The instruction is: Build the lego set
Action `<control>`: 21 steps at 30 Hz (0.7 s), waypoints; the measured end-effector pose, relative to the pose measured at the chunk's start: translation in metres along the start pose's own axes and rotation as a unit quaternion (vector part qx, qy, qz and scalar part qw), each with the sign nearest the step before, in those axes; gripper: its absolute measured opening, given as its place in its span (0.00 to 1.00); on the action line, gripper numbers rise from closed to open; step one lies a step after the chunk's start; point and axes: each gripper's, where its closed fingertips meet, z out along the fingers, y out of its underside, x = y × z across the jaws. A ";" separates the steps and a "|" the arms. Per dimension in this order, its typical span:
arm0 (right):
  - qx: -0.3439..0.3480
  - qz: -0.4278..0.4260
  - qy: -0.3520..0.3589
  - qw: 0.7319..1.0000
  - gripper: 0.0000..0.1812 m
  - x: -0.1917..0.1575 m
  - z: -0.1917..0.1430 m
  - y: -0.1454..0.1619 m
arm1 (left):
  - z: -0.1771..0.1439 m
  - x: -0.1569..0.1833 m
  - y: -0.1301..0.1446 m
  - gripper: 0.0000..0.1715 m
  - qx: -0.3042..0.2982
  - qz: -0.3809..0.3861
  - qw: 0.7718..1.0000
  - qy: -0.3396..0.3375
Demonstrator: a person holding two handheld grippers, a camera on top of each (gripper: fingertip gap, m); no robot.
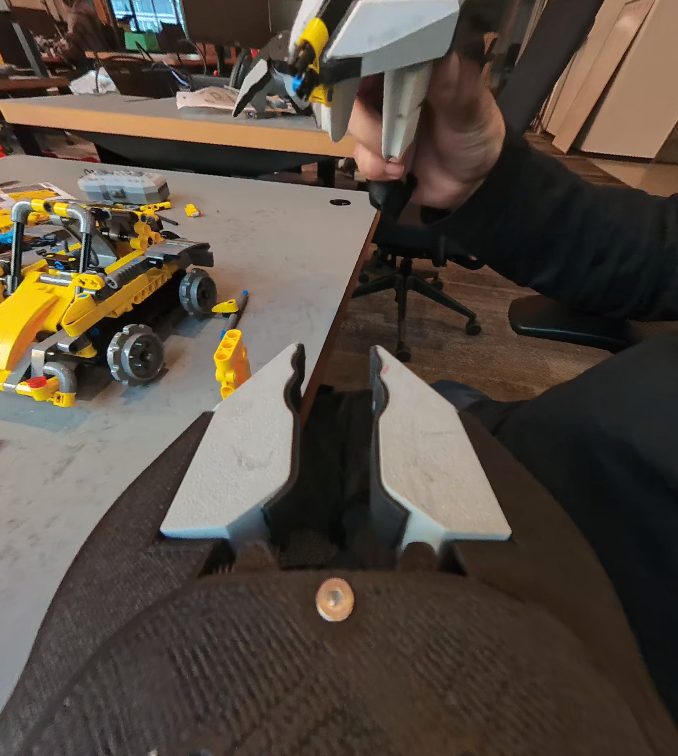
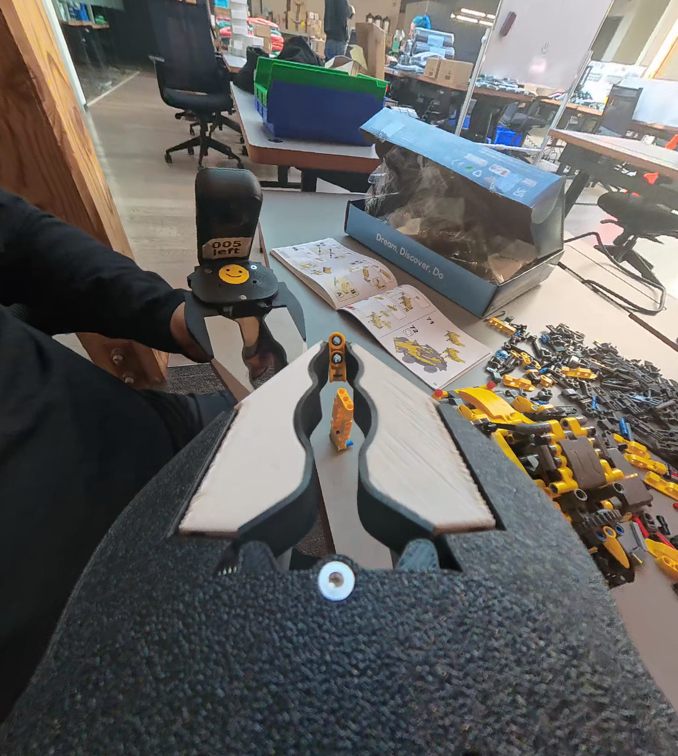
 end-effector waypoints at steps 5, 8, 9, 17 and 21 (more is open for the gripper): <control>0.007 0.039 0.004 0.999 0.04 0.007 -0.001 0.001 | 0.000 -0.004 0.007 0.14 -0.022 0.018 0.999 -0.016; 0.032 0.084 -0.024 0.996 0.04 0.005 -0.002 -0.005 | 0.001 -0.003 0.003 0.14 -0.007 -0.006 1.000 -0.011; 0.049 0.103 -0.036 0.993 0.04 0.004 -0.004 -0.009 | 0.001 -0.004 -0.001 0.13 0.000 -0.021 1.000 -0.014; 0.095 0.146 -0.094 0.980 0.04 -0.001 -0.014 -0.020 | -0.003 0.006 -0.010 0.21 0.013 -0.058 0.998 -0.004; 0.100 0.093 -0.084 0.987 0.04 0.000 -0.010 -0.017 | 0.013 0.022 0.016 0.28 -0.055 0.034 0.998 0.008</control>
